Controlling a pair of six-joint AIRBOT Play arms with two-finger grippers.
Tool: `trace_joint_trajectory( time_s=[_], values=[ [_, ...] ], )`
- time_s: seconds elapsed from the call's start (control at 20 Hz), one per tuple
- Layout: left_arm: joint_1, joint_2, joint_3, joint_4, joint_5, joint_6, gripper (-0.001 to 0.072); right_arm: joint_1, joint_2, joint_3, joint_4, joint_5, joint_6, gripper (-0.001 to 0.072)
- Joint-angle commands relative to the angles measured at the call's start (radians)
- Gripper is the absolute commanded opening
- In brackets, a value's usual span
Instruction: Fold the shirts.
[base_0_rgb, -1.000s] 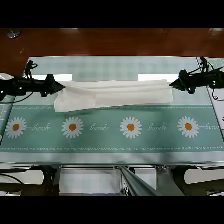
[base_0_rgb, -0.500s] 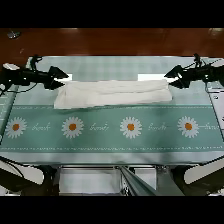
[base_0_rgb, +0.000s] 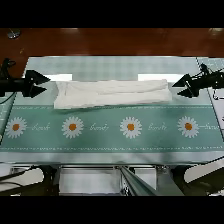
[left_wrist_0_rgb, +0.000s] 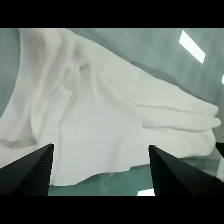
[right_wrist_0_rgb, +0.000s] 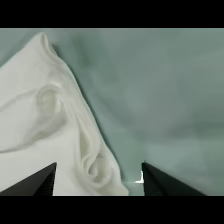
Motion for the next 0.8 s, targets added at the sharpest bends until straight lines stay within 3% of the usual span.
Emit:
trace_joint_trajectory(
  time_s=[0.0, 0.2, 0.25, 0.35, 0.4, 0.45, 0.5, 0.6, 0.75],
  values=[
    [-0.083, 0.271, -0.251, -0.022, 0.171, 0.058, 0.0701, 0.053, -0.02, -0.016, -0.011, -0.032, 0.015, 0.0618],
    [-0.213, 0.324, -0.292, -0.019, 0.165, 0.08, 0.0702, 0.109, -0.061, -0.01, 0.03, -0.061, 0.026, 0.0618],
    [-0.246, 0.315, -0.292, -0.019, 0.166, 0.08, 0.0701, 0.127, -0.068, -0.01, 0.056, -0.042, 0.021, 0.0569],
    [-0.298, 0.286, -0.286, -0.019, 0.162, 0.08, 0.0697, 0.153, -0.06, 0.003, 0.14, 0.033, -0.069, 0.0037],
    [-0.314, 0.27, -0.276, -0.019, 0.146, 0.081, 0.0633, 0.156, -0.038, 0.015, 0.16, 0.068, -0.102, 0.0034],
    [-0.325, 0.248, -0.259, -0.019, 0.118, 0.081, 0.0156, 0.156, 0.001, 0.018, 0.14, 0.084, -0.105, 0.0034],
    [-0.337, 0.233, -0.245, -0.023, 0.096, 0.09, 0.0025, 0.156, 0.059, 0.015, 0.074, 0.099, -0.104, 0.0034],
    [-0.385, 0.22, -0.223, -0.026, 0.095, 0.11, 0.0025, 0.156, 0.201, -0.032, -0.058, 0.101, -0.08, 0.0034],
    [-0.534, 0.219, -0.209, 0.005, 0.235, 0.094, 0.0024, 0.166, 0.532, -0.265, -0.195, 0.012, -0.021, 0.0034]
  ],
)
